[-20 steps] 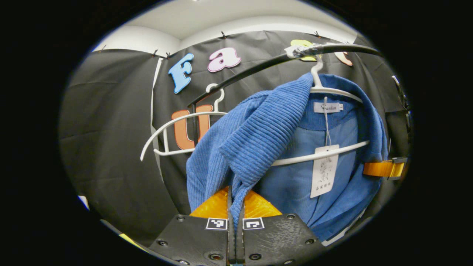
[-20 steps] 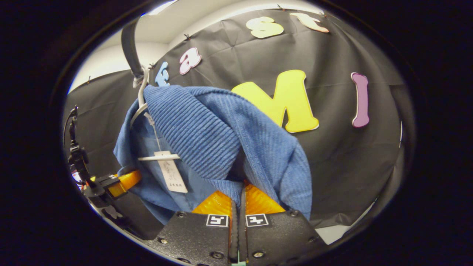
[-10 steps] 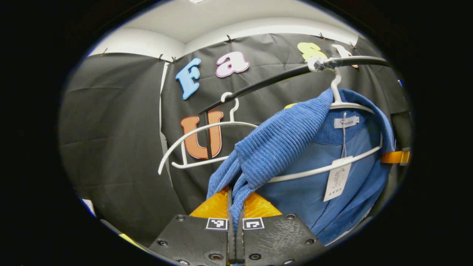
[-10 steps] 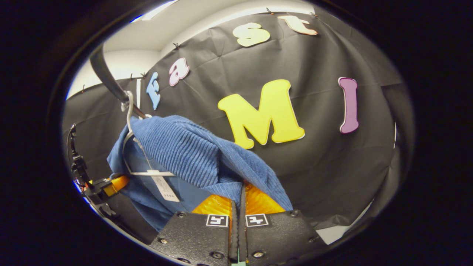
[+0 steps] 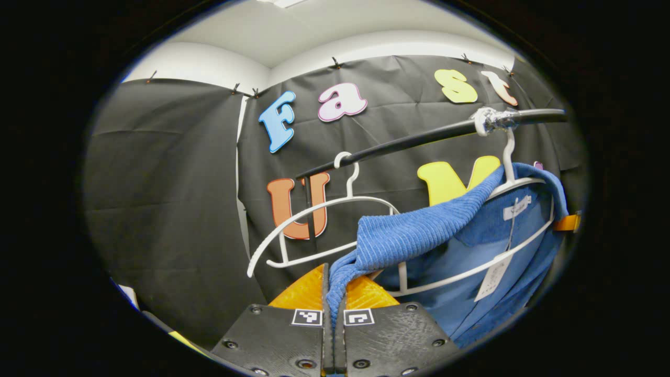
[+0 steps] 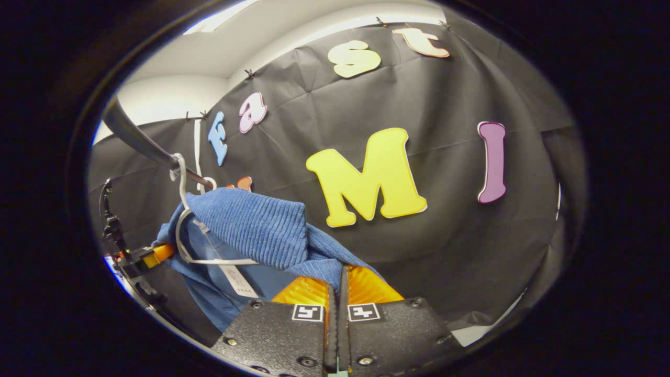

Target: Grasp the clothes on the hanger with both hands and then place them into the laundry hamper below.

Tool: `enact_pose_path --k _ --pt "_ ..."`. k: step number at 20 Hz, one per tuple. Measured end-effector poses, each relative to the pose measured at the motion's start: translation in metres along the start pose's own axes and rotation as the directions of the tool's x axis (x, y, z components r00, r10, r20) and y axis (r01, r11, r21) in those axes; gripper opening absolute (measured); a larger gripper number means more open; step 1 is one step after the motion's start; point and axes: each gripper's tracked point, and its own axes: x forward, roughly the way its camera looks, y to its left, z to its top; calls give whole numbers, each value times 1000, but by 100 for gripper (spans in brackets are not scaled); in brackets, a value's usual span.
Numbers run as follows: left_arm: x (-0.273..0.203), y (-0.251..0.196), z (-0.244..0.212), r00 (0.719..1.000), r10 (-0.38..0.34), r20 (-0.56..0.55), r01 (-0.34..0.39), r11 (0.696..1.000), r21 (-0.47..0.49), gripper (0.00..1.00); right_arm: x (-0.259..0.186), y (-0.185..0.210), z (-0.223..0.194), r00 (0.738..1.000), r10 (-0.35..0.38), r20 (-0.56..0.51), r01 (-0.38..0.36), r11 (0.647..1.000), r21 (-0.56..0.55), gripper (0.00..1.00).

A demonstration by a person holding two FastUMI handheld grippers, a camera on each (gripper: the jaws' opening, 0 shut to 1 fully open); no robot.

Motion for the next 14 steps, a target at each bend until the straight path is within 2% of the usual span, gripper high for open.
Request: enact_pose_path --k 1,3,6,7,8,9,12,14 --pt "-2 1 -1 1000 5 1 -5 1000 4 1 -1 5 0 1000 22 0 -22 1000 -7 4" --pt "-1 -1 1 1000 8 3 -8 1000 -5 5 -5 3 0 1000 20 0 -20 999 -26 5" --pt "5 -2 4 1000 5 -3 -5 1000 -23 5 -5 2 -1 998 51 -22 -51 998 30 4" --pt "7 -3 7 1000 0 2 0 1000 -25 1 -5 -2 4 999 49 -18 -48 998 39 4" --pt "8 -2 9 1000 1 6 -1 1000 -19 5 -5 -3 5 998 55 -22 -54 998 34 4" --pt "9 1 12 1000 6 16 -6 1000 -12 0 -7 0 9 997 74 -13 -74 997 34 4" --pt "11 3 18 1000 5 18 -5 1000 -22 1 -7 2 10 993 116 -33 -115 992 48 4" --pt "11 6 20 1000 12 21 -12 1000 -20 5 -9 15 5 982 174 -69 -170 984 61 4"
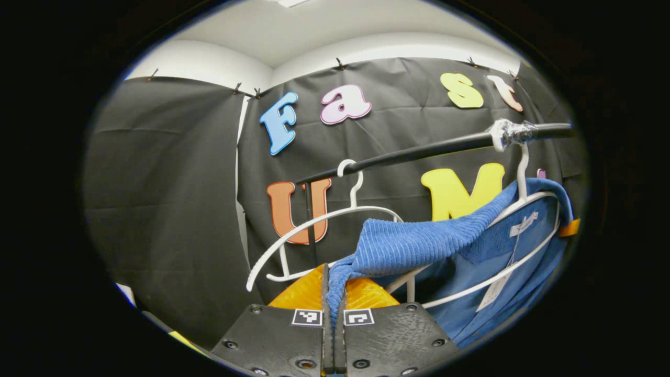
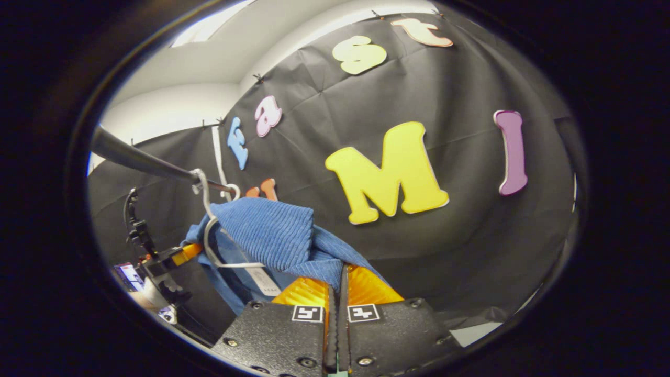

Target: Grasp the clothes on the hanger with both hands and then place them into the laundry hamper below.

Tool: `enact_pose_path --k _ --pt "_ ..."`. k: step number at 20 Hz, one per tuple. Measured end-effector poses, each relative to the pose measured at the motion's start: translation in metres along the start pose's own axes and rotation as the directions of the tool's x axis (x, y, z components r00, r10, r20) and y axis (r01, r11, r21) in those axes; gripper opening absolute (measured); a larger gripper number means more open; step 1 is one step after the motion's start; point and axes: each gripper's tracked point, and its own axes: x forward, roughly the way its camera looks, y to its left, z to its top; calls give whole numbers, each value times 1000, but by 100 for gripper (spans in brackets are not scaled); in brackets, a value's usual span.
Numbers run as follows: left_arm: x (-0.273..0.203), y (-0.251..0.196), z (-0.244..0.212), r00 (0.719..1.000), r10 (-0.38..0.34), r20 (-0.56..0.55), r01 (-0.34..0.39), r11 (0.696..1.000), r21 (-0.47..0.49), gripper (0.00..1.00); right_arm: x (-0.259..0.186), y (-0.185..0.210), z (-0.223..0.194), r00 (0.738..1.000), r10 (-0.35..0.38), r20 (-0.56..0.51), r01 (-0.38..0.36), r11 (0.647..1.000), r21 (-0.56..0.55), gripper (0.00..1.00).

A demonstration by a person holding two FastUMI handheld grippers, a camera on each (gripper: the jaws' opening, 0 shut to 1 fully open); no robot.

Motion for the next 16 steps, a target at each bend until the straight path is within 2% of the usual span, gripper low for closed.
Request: enact_pose_path --k 1,2,4,5,9,10,12,16 --pt "2 3 1 1000 6 1 -6 1000 2 5 0 2 -6 1000 18 -23 -18 1000 6 4" --pt "3 6 1 1000 15 1 -15 1000 0 0 0 6 -6 999 35 -28 -35 999 11 4" --pt "3 6 2 1000 21 -3 -21 1000 -18 0 -1 13 -4 999 46 -17 -46 999 9 4" --pt "5 7 3 1000 22 -2 -22 999 -23 5 -2 13 -2 999 42 -7 -42 999 2 4" --pt "1 4 7 1000 22 12 -22 1000 1 5 -12 4 15 997 -19 69 21 999 -33 4" --pt "2 3 9 1000 17 15 -17 1000 0 1 -12 4 20 996 -22 88 24 999 -23 4" --pt "2 3 14 1000 15 18 -15 1000 -10 5 -13 1 27 993 -37 112 38 999 -13 4" --pt "10 6 26 999 11 30 -11 1000 -19 1 -16 2 51 982 -35 186 36 999 1 4"
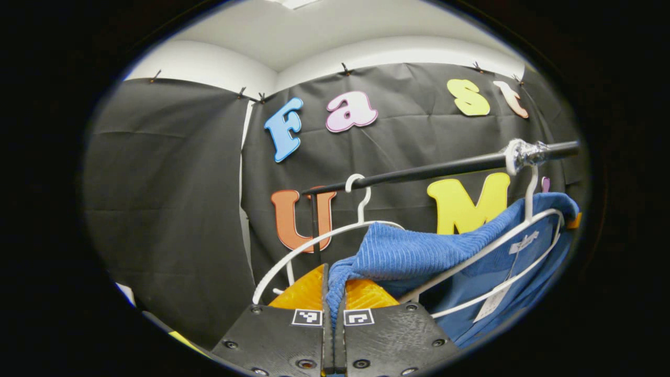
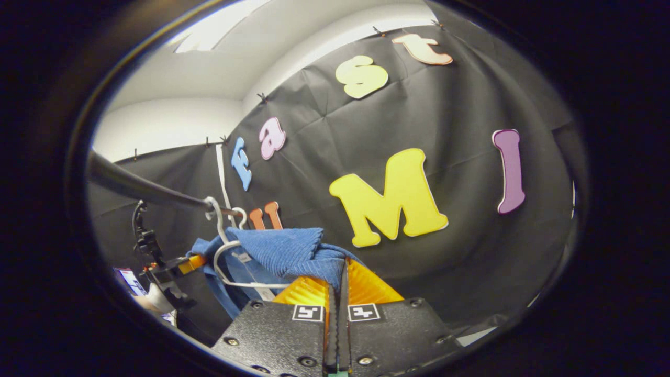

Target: Grasp the clothes on the hanger with both hands and then place them into the laundry hamper below.

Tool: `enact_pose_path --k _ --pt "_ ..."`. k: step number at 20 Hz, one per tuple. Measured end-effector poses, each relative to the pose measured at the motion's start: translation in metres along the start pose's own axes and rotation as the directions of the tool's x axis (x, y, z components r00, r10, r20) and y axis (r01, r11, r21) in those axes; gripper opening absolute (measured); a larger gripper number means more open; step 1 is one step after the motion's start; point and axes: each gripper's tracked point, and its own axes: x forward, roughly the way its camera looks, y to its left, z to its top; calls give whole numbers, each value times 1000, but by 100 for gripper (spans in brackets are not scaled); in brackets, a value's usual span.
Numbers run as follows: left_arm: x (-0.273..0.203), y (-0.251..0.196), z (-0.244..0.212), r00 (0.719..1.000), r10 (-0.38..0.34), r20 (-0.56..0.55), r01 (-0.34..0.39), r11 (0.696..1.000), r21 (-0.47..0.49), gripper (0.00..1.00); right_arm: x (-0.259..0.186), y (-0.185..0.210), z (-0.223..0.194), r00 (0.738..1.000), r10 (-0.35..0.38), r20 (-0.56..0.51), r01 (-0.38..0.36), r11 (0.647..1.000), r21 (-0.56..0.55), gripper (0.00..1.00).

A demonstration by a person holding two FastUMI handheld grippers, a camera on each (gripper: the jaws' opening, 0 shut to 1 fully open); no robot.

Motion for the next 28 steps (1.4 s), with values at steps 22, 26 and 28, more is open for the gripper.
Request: enact_pose_path --k 22,26,28 --pt "16 -4 -27 993 -84 -81 82 996 -28 5 63 -52 -25 975 -210 -75 210 978 -8 5" --pt "12 1 -44 992 -77 -101 74 997 -34 1 60 -52 -46 972 -208 -113 207 978 -22 5" --pt "18 2 -43 992 -79 -94 74 996 -55 1 59 -52 -53 971 -204 -127 204 979 -12 5"
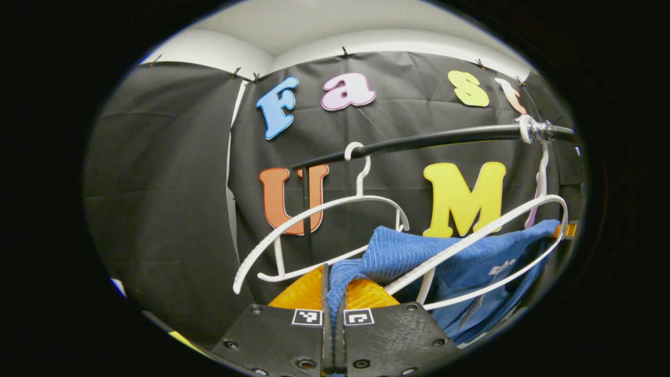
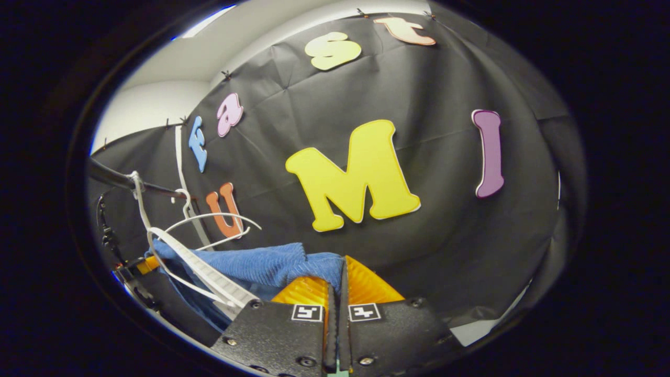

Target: Grasp the clothes on the hanger with both hands and then place them into the laundry hamper below.

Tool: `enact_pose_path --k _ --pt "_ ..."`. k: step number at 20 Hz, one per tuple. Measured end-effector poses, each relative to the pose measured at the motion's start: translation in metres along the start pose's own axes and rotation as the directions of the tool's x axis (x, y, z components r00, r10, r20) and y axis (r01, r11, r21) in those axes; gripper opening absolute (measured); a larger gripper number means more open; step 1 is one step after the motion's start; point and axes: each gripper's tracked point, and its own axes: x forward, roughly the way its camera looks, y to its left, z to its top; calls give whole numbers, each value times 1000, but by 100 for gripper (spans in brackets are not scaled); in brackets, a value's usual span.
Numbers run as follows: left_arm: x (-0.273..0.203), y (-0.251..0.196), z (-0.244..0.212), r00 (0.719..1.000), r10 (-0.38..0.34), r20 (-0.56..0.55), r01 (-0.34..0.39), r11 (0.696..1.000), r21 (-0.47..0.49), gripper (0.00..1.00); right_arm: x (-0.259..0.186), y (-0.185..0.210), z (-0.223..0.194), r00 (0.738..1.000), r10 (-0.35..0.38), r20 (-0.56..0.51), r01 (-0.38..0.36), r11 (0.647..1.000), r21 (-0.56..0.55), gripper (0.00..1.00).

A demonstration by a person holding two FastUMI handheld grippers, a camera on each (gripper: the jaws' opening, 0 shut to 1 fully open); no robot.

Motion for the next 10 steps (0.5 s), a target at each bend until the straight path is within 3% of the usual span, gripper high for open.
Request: enact_pose_path --k 2,8,9,10 --pt "3 0 -9 1000 -9 -17 8 999 -31 5 6 -7 -14 999 -19 -40 19 1000 3 5" --pt "-8 9 -61 993 23 -118 -35 994 -99 1 7 -1 -57 994 1 -111 -1 1000 -1 5" --pt "-9 13 -70 990 30 -134 -45 992 -114 5 6 0 -63 993 5 -118 -5 1000 -1 5" --pt "-10 17 -78 988 39 -151 -57 991 -117 1 5 1 -71 992 5 -127 -6 1000 -4 5"
